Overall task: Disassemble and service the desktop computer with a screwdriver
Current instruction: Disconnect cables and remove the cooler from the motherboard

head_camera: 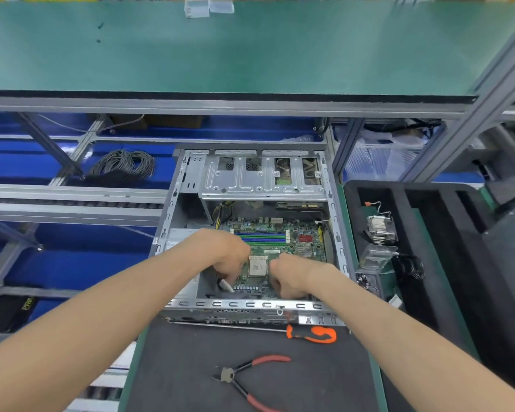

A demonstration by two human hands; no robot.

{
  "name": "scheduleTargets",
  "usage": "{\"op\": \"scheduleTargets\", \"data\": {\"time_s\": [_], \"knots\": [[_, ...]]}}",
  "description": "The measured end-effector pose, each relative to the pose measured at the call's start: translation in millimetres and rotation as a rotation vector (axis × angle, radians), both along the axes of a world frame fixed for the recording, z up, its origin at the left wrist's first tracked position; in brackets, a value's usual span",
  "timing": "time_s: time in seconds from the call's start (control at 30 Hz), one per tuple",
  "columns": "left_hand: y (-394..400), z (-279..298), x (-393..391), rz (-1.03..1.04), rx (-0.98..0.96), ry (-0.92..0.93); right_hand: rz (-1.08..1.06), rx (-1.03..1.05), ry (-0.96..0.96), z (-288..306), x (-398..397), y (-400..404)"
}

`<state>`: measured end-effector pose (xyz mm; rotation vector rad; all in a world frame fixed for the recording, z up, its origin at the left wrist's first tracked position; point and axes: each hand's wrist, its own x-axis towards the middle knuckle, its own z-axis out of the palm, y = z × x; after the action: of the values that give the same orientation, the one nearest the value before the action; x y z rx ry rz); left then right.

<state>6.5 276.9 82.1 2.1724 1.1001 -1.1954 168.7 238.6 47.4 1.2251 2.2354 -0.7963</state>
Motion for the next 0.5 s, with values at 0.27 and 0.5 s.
{"op": "scheduleTargets", "data": {"time_s": [0.27, 0.5], "knots": [[-3.2, -16.6, 1.2, 0.040, 0.110, -0.079, -0.103, -0.105, 0.062, -2.1, 4.2, -5.1], [14.6, -35.7, 10.6, 0.287, 0.359, -0.443, -0.224, 0.079, 0.065, -0.6, 2.2, -0.7]]}}
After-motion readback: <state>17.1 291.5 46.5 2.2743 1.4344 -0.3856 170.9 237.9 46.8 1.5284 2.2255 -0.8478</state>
